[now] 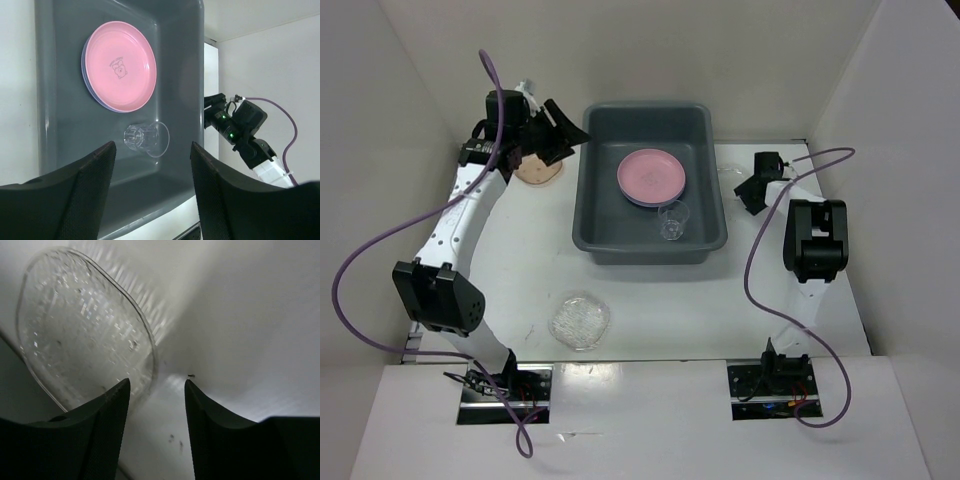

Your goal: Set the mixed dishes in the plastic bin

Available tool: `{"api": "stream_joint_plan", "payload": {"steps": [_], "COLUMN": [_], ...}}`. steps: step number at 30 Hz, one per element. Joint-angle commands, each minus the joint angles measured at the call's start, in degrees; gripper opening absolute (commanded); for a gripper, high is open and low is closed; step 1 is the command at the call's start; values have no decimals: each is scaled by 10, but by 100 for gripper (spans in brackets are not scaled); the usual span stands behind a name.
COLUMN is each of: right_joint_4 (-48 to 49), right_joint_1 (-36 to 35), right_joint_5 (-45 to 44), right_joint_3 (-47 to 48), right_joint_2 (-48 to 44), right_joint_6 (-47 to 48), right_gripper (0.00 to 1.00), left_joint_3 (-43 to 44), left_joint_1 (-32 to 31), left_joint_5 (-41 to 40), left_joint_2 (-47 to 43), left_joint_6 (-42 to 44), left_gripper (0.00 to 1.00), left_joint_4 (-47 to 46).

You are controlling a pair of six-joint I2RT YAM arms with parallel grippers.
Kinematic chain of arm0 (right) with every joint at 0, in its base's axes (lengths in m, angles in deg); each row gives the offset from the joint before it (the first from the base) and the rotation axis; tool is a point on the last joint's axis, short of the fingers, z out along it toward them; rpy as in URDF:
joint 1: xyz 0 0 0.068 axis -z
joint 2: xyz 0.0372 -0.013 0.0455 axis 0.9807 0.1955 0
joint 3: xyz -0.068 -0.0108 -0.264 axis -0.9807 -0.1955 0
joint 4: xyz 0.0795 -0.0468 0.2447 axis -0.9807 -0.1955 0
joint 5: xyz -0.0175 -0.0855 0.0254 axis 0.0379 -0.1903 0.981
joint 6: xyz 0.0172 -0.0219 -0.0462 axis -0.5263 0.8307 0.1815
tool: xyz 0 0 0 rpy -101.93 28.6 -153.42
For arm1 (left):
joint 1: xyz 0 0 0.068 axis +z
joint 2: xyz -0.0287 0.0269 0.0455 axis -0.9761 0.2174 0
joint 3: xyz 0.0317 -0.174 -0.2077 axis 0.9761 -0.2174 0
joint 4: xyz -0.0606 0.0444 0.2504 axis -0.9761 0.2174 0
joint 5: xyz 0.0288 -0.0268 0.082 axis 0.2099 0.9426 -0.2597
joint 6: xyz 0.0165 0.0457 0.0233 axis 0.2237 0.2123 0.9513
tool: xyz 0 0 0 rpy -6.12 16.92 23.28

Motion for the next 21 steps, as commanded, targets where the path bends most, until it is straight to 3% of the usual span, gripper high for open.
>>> {"api": "stream_joint_plan", "payload": {"steps": [1,5,12,15,19,21], "right_joint_4": [30,30,18,-13,-13,-13], "right_joint_1": [4,4,4,4,4,4], "right_joint_5": [4,10,-31,-93,-235,-257], "right_joint_3": [53,66,59,44,-12,-12], "right_joint_2": [24,40,6,-47,-196,-235], "right_joint_6": [-6,-12,-18,-23,-23,-3], "right_gripper": [52,37,1,0,0,0], "left_joint_3": [2,7,2,2,2,2], "left_joint_1": [4,4,24,35,35,35], "left_joint_5": [-1,-12,-1,5,5,5], "left_joint_2": [-30,-35,-30,-30,-30,-30], "left_joint_6": [25,25,20,14,14,14], "left_gripper": [65,49,48,48,48,48], "left_joint_4": [1,1,-4,-10,-10,-10]}}
